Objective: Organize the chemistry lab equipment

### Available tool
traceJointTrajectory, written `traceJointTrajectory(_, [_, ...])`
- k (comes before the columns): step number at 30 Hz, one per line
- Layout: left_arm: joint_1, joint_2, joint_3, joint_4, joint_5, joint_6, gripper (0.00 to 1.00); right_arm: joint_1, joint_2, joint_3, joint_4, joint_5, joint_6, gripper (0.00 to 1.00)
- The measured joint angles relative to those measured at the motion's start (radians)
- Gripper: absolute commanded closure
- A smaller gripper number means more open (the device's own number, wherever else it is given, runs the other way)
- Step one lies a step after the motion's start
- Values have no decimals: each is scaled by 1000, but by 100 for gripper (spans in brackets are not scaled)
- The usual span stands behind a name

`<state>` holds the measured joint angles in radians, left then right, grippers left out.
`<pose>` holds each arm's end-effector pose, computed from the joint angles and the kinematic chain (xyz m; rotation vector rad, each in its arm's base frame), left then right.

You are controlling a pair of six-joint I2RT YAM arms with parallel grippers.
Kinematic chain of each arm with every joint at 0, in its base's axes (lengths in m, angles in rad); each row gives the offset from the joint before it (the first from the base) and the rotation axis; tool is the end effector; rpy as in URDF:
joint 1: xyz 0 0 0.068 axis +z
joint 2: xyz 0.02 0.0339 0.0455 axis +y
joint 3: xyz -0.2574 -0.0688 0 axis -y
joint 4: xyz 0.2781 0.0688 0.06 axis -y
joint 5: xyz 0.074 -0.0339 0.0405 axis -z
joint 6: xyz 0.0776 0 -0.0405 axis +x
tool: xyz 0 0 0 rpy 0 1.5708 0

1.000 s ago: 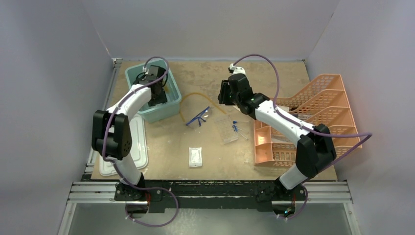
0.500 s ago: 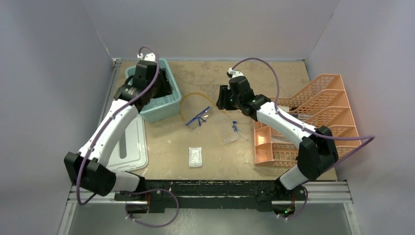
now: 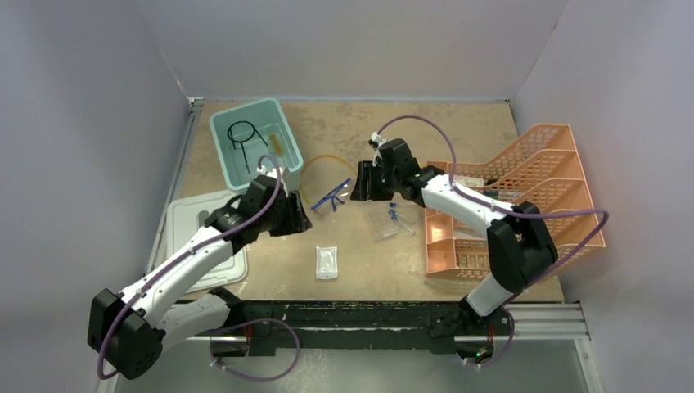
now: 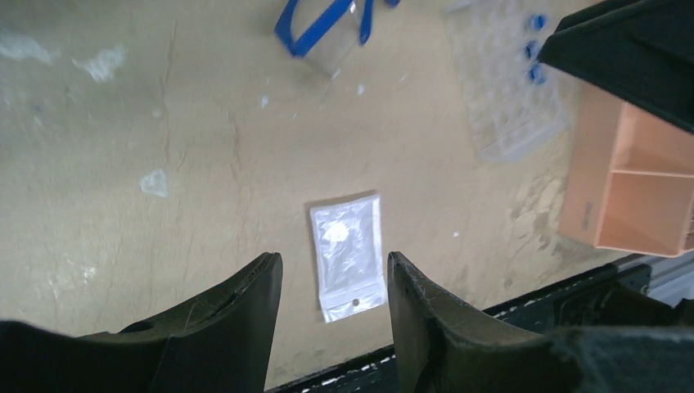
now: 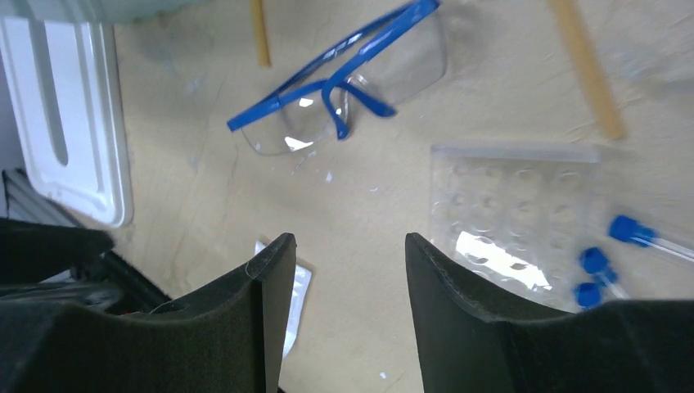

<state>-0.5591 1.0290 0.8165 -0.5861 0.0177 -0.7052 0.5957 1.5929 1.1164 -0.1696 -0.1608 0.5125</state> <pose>0.2345 -0.1484 0.2254 -0.1707 2.4543 -0.6085 0.3412 0.2463 0.2059 -0.1897 2.3158 0.7679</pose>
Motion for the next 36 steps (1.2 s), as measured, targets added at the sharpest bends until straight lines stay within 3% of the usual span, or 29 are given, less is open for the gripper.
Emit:
traceJointTrajectory(9, [-5,102,-240,187,122,-127,51,93,149,-54,14,-164,38,52])
traceJointTrajectory(15, [-13,116,-332,327,167,-202,61,171,148,-149,40,-214,56,58])
traceJointTrajectory(31, [-71,208,-414,536,187,-333,65,196,256,-168,241,-331,135,77])
traceJointTrajectory(36, [-71,220,-449,629,221,-361,75,206,293,-166,321,-362,163,84])
